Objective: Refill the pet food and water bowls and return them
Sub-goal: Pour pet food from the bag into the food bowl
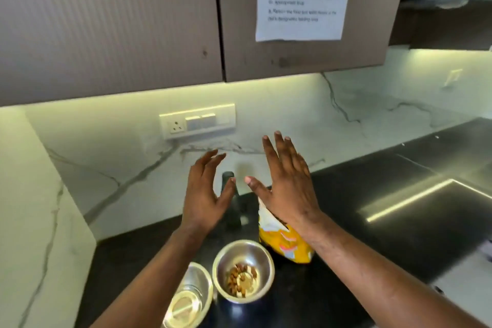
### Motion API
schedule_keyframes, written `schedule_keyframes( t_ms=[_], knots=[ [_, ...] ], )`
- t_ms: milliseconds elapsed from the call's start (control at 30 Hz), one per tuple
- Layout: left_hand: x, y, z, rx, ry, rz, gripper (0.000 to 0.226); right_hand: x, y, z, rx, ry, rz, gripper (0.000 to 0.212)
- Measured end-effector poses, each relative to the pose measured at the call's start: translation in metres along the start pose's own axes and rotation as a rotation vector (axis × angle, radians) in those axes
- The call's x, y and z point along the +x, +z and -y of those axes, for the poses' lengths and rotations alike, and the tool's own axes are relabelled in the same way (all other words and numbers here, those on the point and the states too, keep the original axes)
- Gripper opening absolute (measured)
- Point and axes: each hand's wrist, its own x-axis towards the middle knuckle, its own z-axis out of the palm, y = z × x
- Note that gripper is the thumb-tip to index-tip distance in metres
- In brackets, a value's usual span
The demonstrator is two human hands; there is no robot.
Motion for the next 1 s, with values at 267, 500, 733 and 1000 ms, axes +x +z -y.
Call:
schedule_keyframes(
  t_ms=[267, 500, 733, 1000],
  knots=[
    [-0.037, 0.116, 0.051, -0.384, -0.592, 0.511, 0.075, -0.077, 0.057, -0.093, 0.183, 0.342, 0.233, 0.129],
    [-0.018, 0.173, 0.096, -0.446, -0.719, 0.806, 0.109, -0.095, 0.120, -0.157, 0.565, 0.550, 0.381, 0.150],
    [-0.001, 0.212, 0.095, -0.347, -0.770, 0.969, 0.060, -0.102, 0.174, -0.190, 0.859, 0.528, 0.436, 0.140],
    [0.002, 0.228, 0.082, -0.321, -0.876, 0.890, 0.046, -0.103, 0.188, -0.201, 0.889, 0.454, 0.407, 0.111]
  ],
)
